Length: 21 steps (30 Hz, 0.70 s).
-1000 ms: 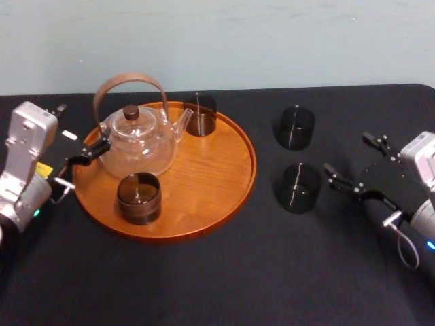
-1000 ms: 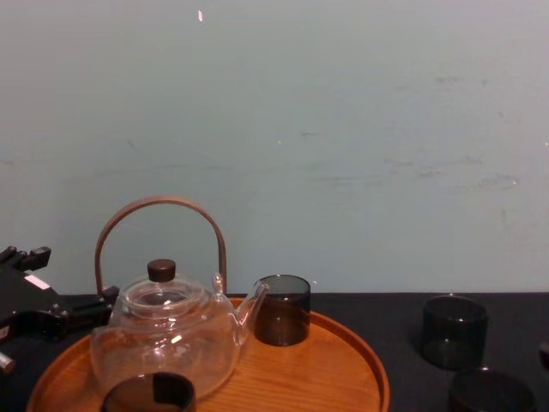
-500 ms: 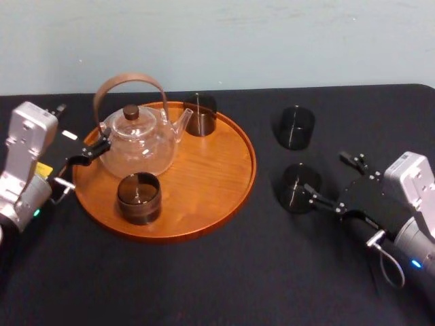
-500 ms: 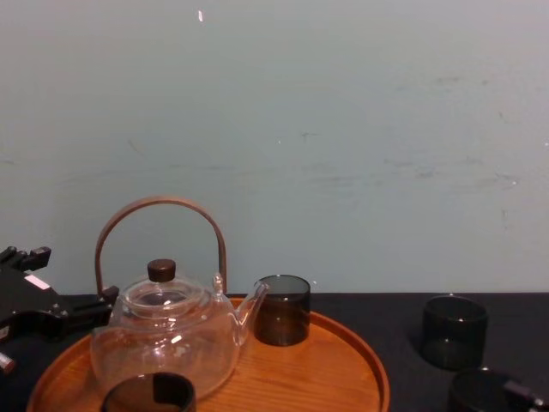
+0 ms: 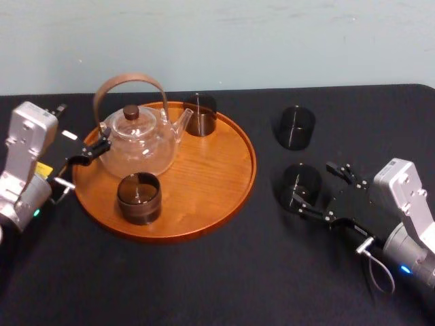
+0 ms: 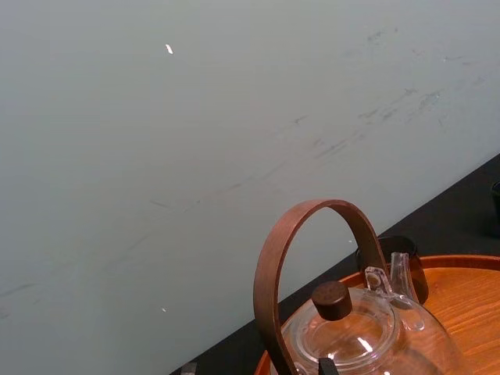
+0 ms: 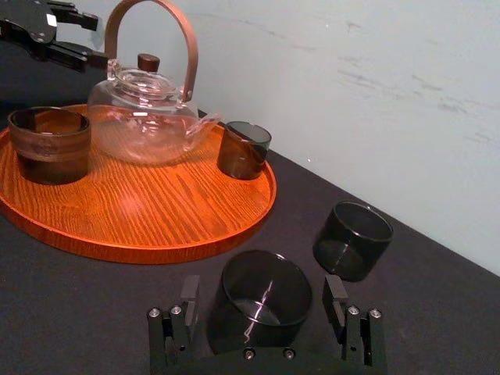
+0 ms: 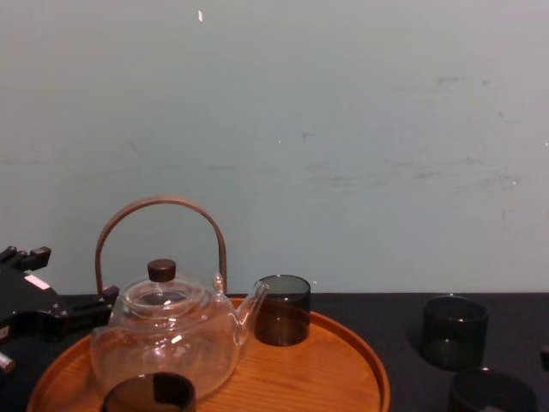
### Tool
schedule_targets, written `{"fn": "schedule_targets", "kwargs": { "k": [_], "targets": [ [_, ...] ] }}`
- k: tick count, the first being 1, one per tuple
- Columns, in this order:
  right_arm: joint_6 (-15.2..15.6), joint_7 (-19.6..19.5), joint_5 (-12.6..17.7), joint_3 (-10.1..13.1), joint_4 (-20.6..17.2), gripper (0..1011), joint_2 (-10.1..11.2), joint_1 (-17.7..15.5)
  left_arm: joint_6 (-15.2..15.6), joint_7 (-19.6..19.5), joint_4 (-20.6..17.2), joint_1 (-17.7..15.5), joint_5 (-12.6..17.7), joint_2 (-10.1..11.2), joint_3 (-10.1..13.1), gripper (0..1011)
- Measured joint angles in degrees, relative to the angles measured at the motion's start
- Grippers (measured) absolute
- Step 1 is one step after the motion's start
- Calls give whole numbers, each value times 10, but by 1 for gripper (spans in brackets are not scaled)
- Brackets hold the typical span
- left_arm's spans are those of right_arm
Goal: Pick up the glass from the table and place it on the tray.
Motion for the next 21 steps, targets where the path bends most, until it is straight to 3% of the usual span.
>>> {"fn": "schedule_targets", "kwargs": {
  "k": [21],
  "targets": [
    [4,31,-11,17,39,1002,-32,8,0,0,0,0,0,0,0,1010]
  ]
}}
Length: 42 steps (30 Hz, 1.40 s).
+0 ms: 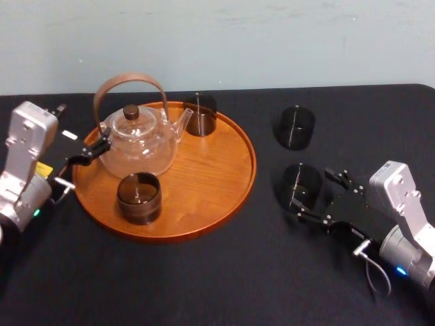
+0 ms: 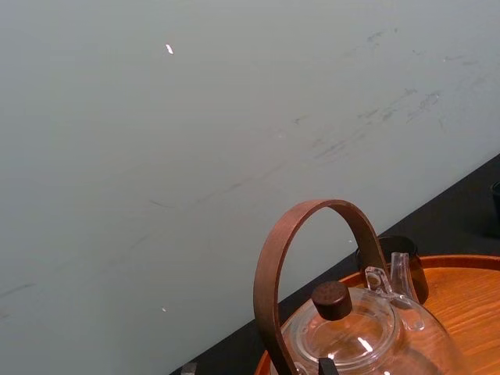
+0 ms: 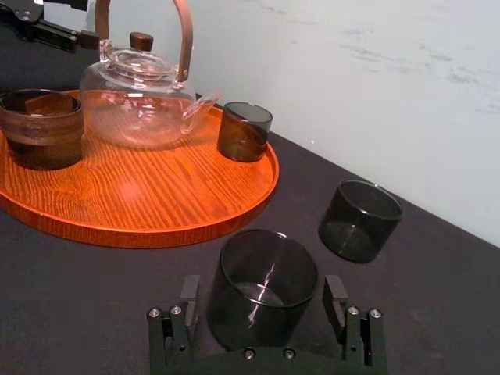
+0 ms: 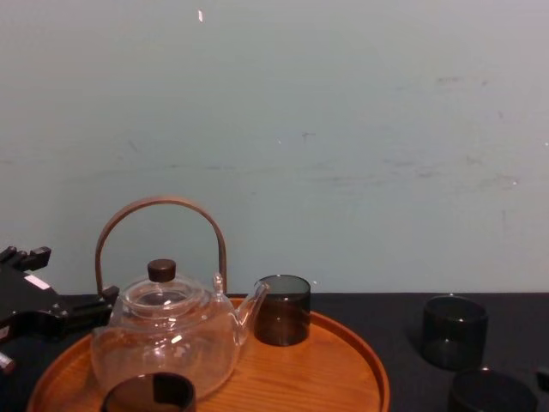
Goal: Pick up the glass from the table and place it on the tray.
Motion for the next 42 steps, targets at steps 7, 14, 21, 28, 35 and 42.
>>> {"fn": "schedule_targets", "kwargs": {
  "k": [7,14,21,28,35,42],
  "targets": [
    [-2,14,-3,3,24,1002,-15,9,0,0,0,0,0,0,0,1009],
    [-7,24,-6,6,46,1002,-29,19,0,0,0,0,0,0,0,1009],
    [-12,36,-15,9,70,1002,-43,36,0,0,0,0,0,0,0,1010],
    [-15,46,-23,11,89,1002,-56,52,0,0,0,0,0,0,0,1009],
    [-16,58,-26,14,106,1002,-70,64,0,0,0,0,0,0,0,1010],
    [-14,64,-25,16,112,1002,-76,69,0,0,0,0,0,0,0,1009]
  ]
}}
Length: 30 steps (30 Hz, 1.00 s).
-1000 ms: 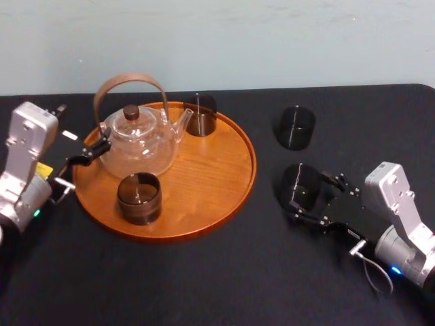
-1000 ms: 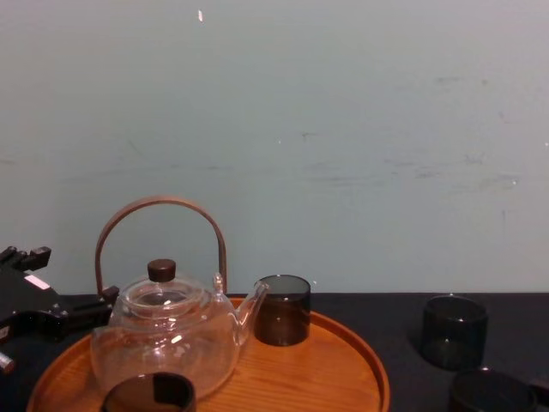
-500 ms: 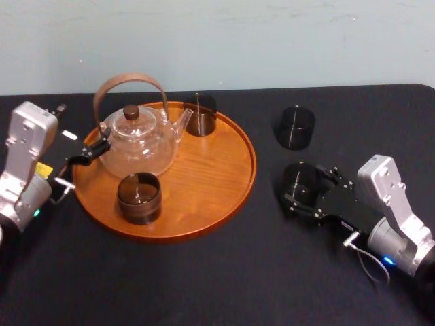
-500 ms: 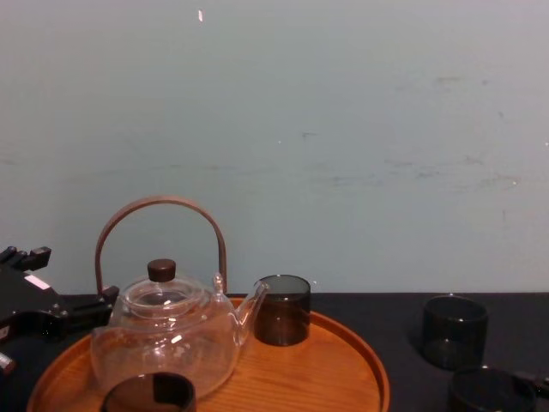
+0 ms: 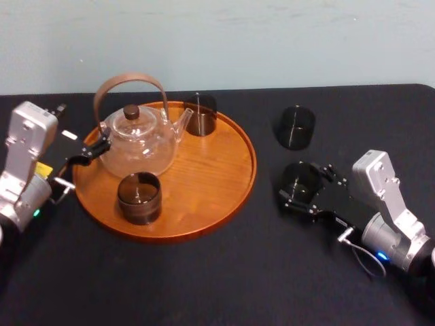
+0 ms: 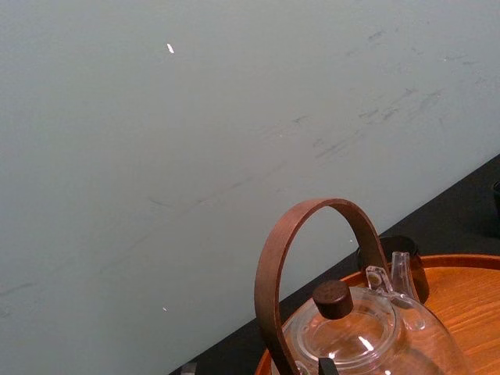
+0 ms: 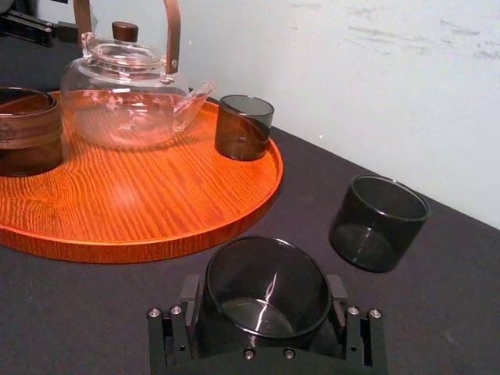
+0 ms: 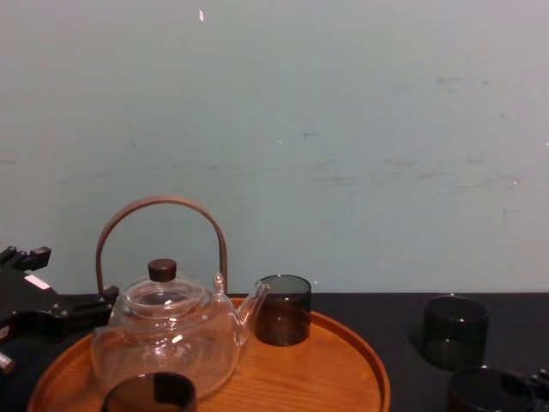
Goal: Pick up the glass from the table and place it on the tray.
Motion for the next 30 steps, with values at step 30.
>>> {"fn": "schedule_targets", "kwargs": {
  "k": [30],
  "targets": [
    [0,-3,0,-1,-4,930,3,-2,0,0,0,0,0,0,0,1010]
  ]
}}
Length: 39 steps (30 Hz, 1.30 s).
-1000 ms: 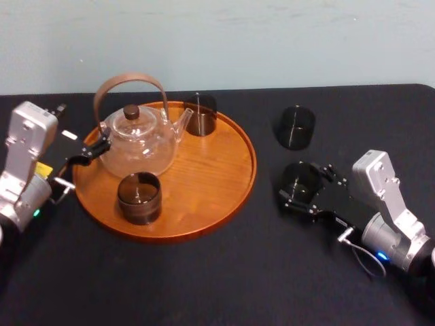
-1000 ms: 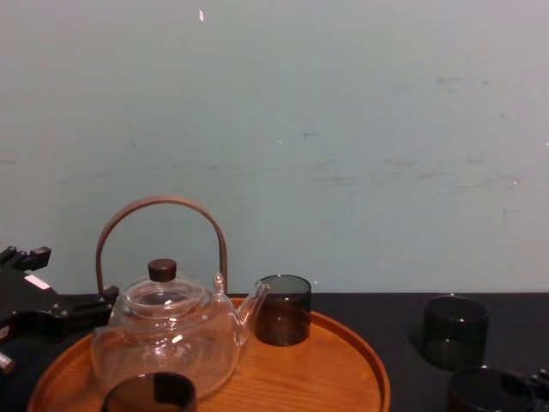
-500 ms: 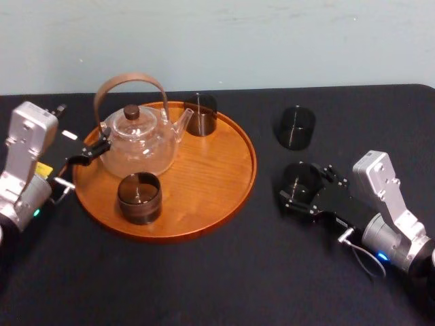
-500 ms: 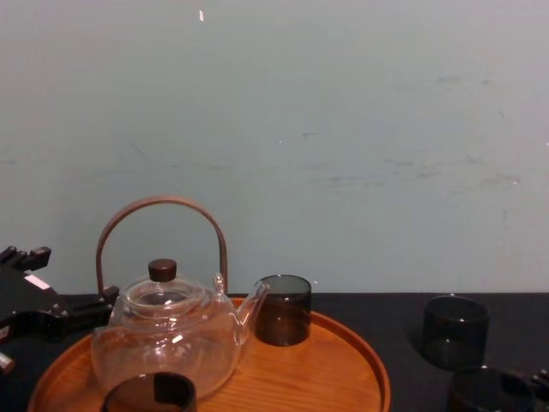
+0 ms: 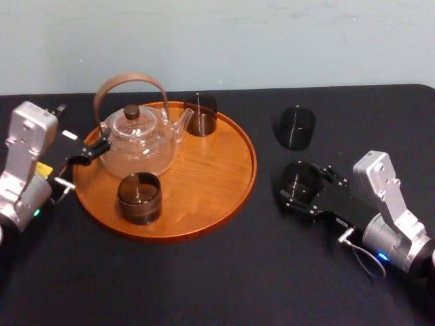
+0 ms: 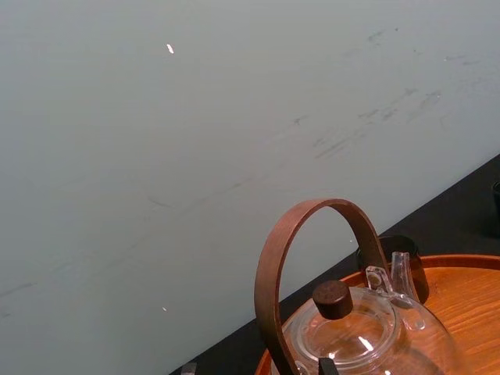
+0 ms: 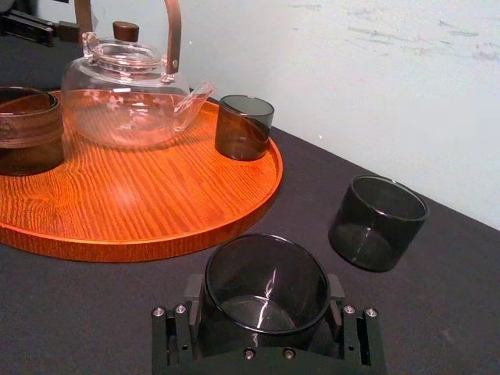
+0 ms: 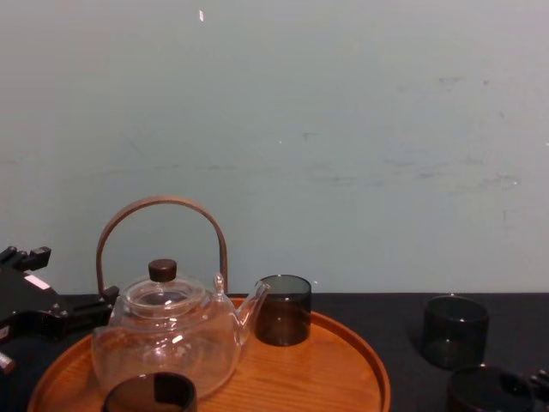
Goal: Pick up the glass from the table and place it on the tray.
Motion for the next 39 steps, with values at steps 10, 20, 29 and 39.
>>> {"fn": "schedule_targets", "kwargs": {
  "k": [10,20,29,39],
  "targets": [
    [11,22,11,0,-13,930,-1,2,0,0,0,0,0,0,0,1010],
    [43,20,8,-14,-39,929,-13,26,0,0,0,0,0,0,0,1010],
    [67,19,-8,-43,-42,929,-34,67,0,0,0,0,0,0,0,1009],
    [81,22,-23,-77,-20,929,-61,103,0,0,0,0,0,0,0,1010]
  ]
}}
